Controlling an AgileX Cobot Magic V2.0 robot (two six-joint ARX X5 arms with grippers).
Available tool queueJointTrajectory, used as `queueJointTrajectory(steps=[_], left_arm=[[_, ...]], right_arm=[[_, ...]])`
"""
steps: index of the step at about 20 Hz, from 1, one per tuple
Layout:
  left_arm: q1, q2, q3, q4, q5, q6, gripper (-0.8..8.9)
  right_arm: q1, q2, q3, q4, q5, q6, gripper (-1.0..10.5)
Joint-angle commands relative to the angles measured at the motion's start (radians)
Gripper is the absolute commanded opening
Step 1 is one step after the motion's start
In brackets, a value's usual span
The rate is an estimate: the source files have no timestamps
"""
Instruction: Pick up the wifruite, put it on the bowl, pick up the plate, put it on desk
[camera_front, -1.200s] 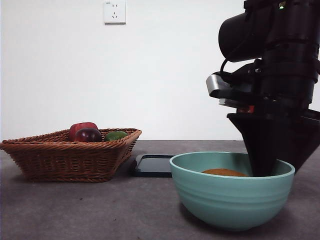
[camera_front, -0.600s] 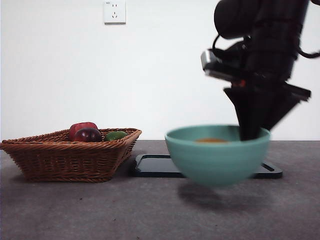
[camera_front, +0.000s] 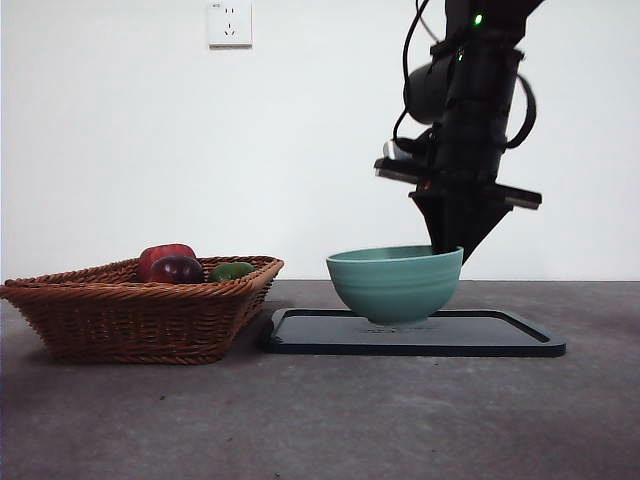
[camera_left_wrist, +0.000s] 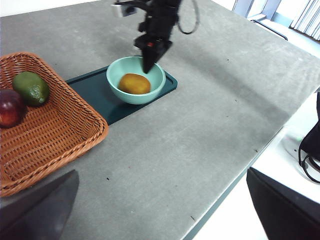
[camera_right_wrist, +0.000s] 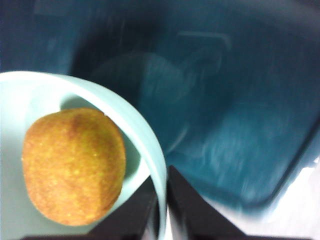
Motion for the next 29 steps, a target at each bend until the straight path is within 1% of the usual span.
queueJointTrajectory(steps=[1, 2, 6, 9, 14, 15, 18, 20, 22, 25, 27, 29], left_arm=[[-0.009, 0.002, 0.009, 0.012, -0.003, -0.002, 6.57], [-0.009, 0.002, 0.009, 0.012, -0.003, -0.002, 6.57], [-0.009, 0.002, 0.009, 0.012, -0.003, -0.002, 6.57], [-0.009, 0.002, 0.009, 0.011, -0.003, -0.002, 6.57], [-0.009, 0.002, 0.009, 0.012, -0.003, -0.002, 6.57], [-0.009, 0.002, 0.009, 0.012, -0.003, -0.002, 6.57], [-0.009, 0.002, 0.009, 0.012, -0.003, -0.002, 6.57], [-0.009, 0.002, 0.009, 0.012, -0.003, -0.002, 6.57], [-0.009, 0.002, 0.009, 0.012, -0.003, -0.002, 6.57], [-0.009, 0.002, 0.009, 0.012, -0.003, 0.001, 6.57], [-0.009, 0.002, 0.009, 0.012, -0.003, 0.001, 6.57], [-0.009, 0.002, 0.009, 0.012, -0.003, 0.001, 6.57]], right_arm=[[-0.009, 0.072, 0.077, -0.001, -0.012, -0.021, 0.1], [-0.017, 0.090, 0.093, 0.003, -0.029, -0.021, 0.1], [-0.029, 0.105, 0.095, 0.012, -0.031, -0.023, 0.1], [-0.029, 0.108, 0.094, 0.001, -0.030, -0.043, 0.1], [-0.029, 0.108, 0.094, 0.008, -0.029, -0.043, 0.1], [-0.029, 0.108, 0.094, 0.006, -0.031, -0.042, 0.4], [-0.029, 0.108, 0.094, 0.001, -0.026, -0.029, 2.8], [-0.038, 0.101, 0.106, -0.011, -0.023, -0.020, 3.6], [-0.049, 0.067, 0.148, -0.057, -0.015, -0.018, 4.5], [-0.048, -0.070, 0.173, -0.095, 0.027, -0.026, 4.9], [-0.048, -0.203, 0.173, -0.116, 0.027, -0.033, 5.9], [-0.048, -0.337, 0.171, -0.164, 0.037, -0.045, 6.0]])
